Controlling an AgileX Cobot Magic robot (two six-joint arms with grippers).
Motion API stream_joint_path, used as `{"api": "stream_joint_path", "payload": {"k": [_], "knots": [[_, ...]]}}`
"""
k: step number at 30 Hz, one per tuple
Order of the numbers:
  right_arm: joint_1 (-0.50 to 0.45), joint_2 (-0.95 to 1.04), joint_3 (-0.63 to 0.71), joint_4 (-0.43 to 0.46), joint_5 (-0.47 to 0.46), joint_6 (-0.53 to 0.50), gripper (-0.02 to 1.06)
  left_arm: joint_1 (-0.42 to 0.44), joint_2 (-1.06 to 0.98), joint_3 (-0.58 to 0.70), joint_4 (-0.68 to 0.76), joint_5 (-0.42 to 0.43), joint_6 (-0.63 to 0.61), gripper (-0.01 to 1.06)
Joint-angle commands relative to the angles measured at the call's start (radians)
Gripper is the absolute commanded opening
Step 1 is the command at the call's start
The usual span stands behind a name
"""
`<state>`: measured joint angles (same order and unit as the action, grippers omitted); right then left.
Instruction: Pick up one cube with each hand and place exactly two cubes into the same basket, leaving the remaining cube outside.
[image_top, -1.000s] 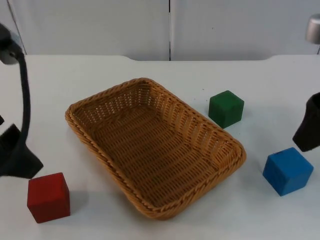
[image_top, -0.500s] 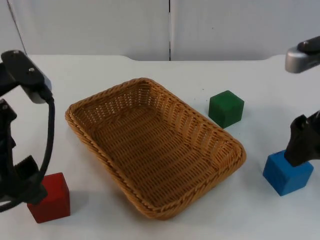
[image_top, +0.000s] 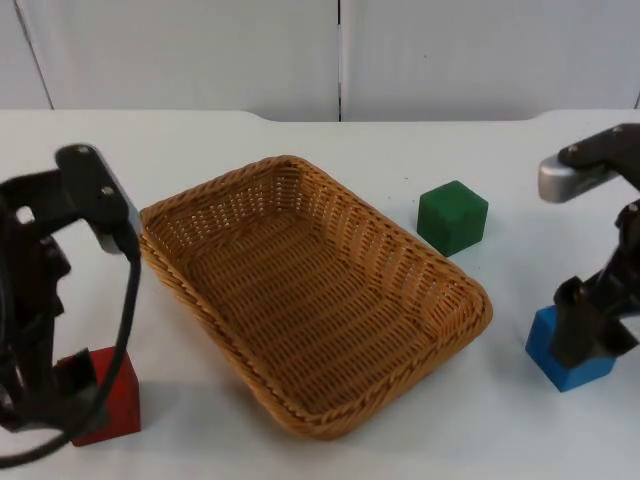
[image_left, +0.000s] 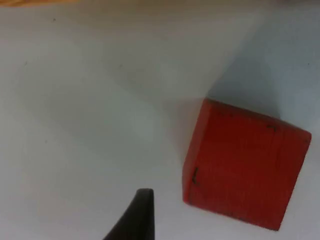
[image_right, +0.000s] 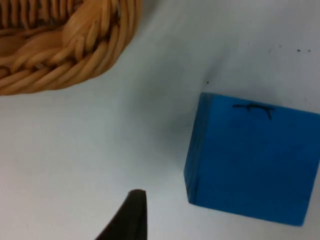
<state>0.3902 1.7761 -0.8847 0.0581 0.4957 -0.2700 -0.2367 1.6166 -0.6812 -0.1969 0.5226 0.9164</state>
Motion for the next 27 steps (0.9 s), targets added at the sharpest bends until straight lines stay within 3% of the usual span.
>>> {"api": "stream_joint_path", "payload": {"k": [1, 18, 27], "knots": [[0.004, 0.016, -0.007, -0.003, -0.019, 0.000, 1.05, -0.011, 0.014, -0.005, 0.023, -0.020, 0.011, 1.05], [0.004, 0.091, -0.007, -0.001, -0.166, 0.000, 1.05, -0.013, 0.162, -0.005, 0.029, -0.134, 0.045, 1.05], [0.004, 0.126, -0.007, -0.001, -0.178, 0.000, 1.05, -0.013, 0.182, -0.005, 0.029, -0.167, 0.045, 1.05]]}}
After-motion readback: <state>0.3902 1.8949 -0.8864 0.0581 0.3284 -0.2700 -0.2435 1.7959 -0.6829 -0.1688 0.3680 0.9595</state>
